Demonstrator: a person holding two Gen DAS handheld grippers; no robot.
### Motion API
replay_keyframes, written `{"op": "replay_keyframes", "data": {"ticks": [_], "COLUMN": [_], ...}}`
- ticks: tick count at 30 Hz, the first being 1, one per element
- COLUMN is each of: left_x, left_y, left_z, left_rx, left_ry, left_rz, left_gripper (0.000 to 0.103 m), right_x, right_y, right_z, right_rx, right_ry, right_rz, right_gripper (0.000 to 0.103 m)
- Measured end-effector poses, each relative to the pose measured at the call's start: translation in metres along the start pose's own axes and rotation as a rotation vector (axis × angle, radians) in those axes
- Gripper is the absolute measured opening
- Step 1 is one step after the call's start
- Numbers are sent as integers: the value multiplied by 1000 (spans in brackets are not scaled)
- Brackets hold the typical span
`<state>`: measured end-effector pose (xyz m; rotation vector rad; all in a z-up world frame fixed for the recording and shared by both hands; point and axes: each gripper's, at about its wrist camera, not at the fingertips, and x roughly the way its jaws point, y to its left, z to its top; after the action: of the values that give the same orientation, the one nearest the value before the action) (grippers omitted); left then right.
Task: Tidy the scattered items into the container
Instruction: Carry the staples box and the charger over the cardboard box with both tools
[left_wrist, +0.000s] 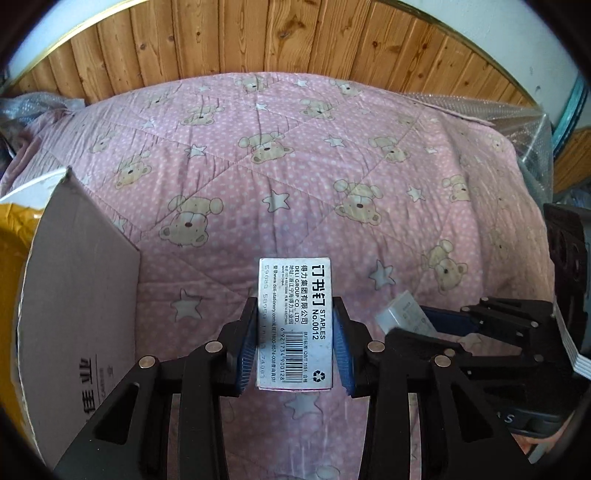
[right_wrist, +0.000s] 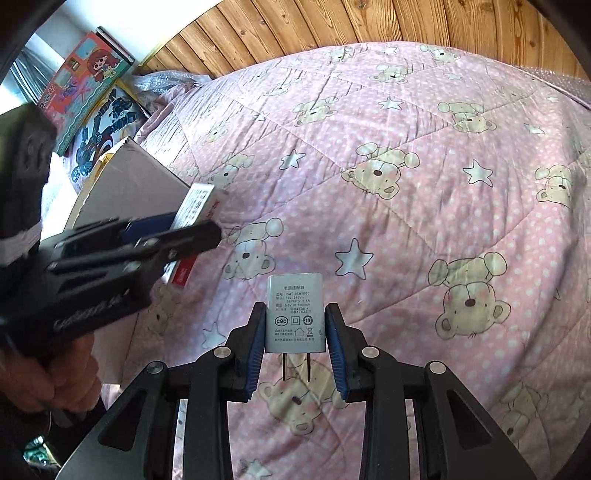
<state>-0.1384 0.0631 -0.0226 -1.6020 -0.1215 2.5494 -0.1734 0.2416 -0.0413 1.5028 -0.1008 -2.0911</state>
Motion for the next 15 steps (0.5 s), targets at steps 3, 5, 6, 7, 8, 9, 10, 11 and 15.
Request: {"op": "replay_keyframes", "data": {"ticks": [3, 5, 6, 7, 8, 9, 10, 11, 15], "left_x": [-13, -21, -25, -29, -32, -35, -38, -40, -47], "left_y": [2, 2, 2, 2, 1, 0, 0, 0, -3], "left_z": [-14, -23, -27, -31, -35, -38, -42, -46, -59], "left_rx": [-30, -47, -53, -56, -56, -57, -60, -65, -79], "left_ry": [-7, -16, -20, -23, -27, -29, -30, -30, -30], "left_rz": [-36, -52, -64, -72, -76, -82, -90, -98, -122], "left_gripper": [38, 38, 38, 38, 38, 38, 38, 38, 38], "right_x": [-5, -5, -8, -11, -12, -14, -17, -20, -34], "right_y": [6, 14, 14, 15, 16, 16, 15, 15, 20], "right_z": [-6, -10, -13, -16, -18, -20, -23, -26, -39], "right_rx": [13, 22, 25, 28, 36, 48, 59, 70, 114], "right_ry": [-1, -2, -5, -8, -12, -16, -20, -25, -53], "right_rz": [-18, -27, -32, -37, -38, -37, -36, -35, -27], "right_gripper": [33, 33, 33, 33, 33, 33, 33, 33, 33]}}
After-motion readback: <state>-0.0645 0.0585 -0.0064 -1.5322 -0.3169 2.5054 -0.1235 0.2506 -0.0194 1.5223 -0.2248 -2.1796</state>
